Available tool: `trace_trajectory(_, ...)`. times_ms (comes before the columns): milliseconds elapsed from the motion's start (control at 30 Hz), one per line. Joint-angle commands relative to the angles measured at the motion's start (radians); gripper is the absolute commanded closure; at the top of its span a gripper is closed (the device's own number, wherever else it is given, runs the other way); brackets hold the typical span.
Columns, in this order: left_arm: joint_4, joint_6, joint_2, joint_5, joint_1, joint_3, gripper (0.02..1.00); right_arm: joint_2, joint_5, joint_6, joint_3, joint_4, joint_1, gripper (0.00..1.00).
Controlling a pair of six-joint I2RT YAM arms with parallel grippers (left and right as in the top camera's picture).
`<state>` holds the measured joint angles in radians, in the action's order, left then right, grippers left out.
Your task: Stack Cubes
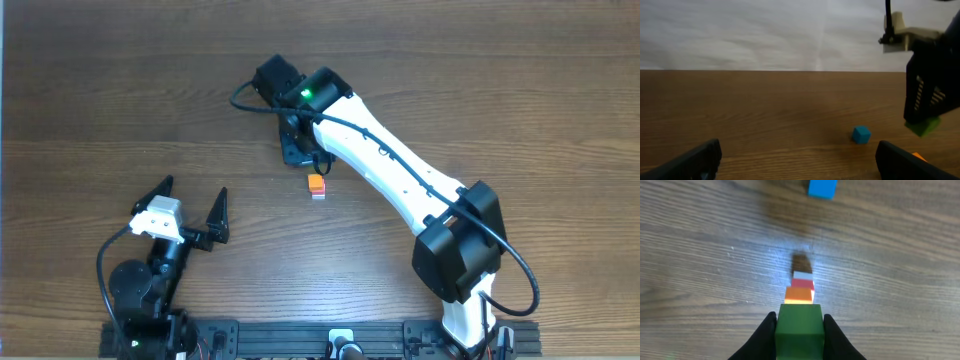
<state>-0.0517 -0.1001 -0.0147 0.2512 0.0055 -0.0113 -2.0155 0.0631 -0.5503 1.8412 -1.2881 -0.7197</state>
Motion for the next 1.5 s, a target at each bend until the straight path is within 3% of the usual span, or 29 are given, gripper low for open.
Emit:
trace_trajectory(33,0.000,0.014,0.005,0.006,-0.005,0.006,0.018,0.019,0.003,-0.040,-0.031,-0.006,-0.017,0.991)
trace_trajectory(533,0.000,0.014,0.005,0.006,-0.005,0.006,0.020,0.028,-0.044,-0.056,-0.099,0.021,-0.040,0.989)
trace_trajectory(1500,-0.001,0.015,0.005,0.006,-0.005,0.006,0.018,0.028,-0.042,-0.067,-0.142,0.076,-0.014,0.989)
